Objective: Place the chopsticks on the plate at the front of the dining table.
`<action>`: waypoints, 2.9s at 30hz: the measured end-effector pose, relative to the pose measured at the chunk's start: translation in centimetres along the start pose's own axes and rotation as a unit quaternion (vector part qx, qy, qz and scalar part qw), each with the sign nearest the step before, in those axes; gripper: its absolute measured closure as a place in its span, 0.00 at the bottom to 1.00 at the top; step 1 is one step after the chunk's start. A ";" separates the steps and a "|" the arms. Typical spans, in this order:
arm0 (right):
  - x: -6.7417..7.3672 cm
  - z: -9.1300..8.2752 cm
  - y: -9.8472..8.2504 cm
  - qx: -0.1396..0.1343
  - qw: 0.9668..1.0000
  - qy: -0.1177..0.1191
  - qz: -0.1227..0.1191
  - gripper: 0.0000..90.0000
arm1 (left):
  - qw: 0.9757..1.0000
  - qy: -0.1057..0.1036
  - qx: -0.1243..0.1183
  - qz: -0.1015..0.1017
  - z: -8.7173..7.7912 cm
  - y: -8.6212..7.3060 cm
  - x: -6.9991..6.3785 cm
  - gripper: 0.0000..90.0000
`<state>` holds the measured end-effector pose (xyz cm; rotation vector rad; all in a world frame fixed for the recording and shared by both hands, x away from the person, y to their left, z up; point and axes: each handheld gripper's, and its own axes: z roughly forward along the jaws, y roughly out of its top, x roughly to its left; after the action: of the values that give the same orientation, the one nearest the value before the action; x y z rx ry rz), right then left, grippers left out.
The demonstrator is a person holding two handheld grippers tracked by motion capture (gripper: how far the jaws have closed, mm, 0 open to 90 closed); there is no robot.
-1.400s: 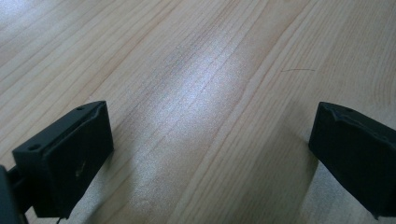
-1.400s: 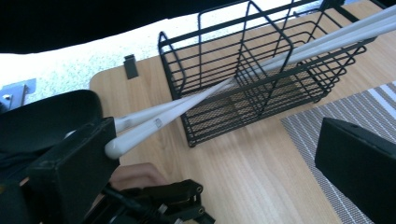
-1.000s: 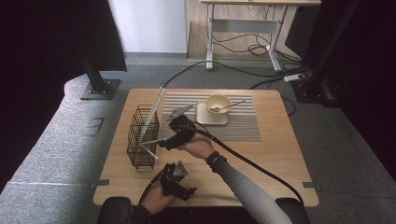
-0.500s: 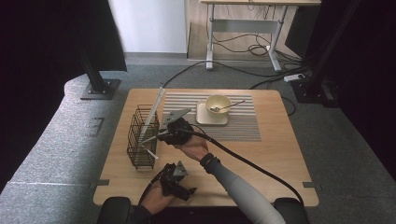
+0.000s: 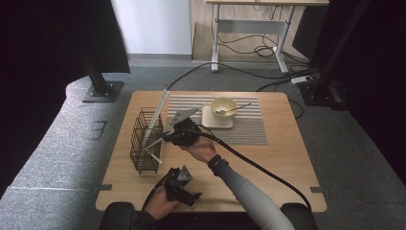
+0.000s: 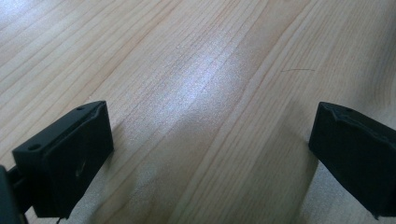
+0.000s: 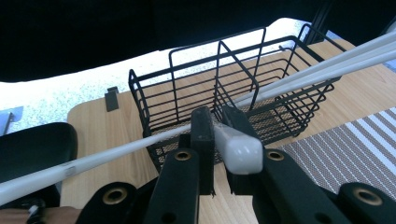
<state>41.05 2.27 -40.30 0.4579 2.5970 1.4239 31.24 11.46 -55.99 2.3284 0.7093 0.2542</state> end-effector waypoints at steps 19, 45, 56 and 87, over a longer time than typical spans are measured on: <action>-0.5 -5.2 2.0 -0.024 1.000 0.007 0.012 0.92 | 1.000 0.001 0.000 0.001 0.0 0.0 0.0 0.00; -1.1 -14.2 2.6 -0.059 0.997 -0.052 -0.007 0.92 | 1.000 0.001 -0.001 0.000 0.2 0.2 0.2 0.00; -1.4 -16.3 -0.1 -0.056 0.996 -0.069 0.003 0.92 | 1.000 0.000 0.000 0.002 0.2 0.3 0.3 0.00; -0.4 -16.5 -6.1 -0.044 0.997 -0.055 0.017 0.92 | 0.994 -0.029 -0.092 0.042 -0.4 5.3 1.4 0.24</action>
<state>35.79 -14.09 -36.47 0.5543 2.4413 1.4740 34.48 9.19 -52.22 2.1824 0.5376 0.2763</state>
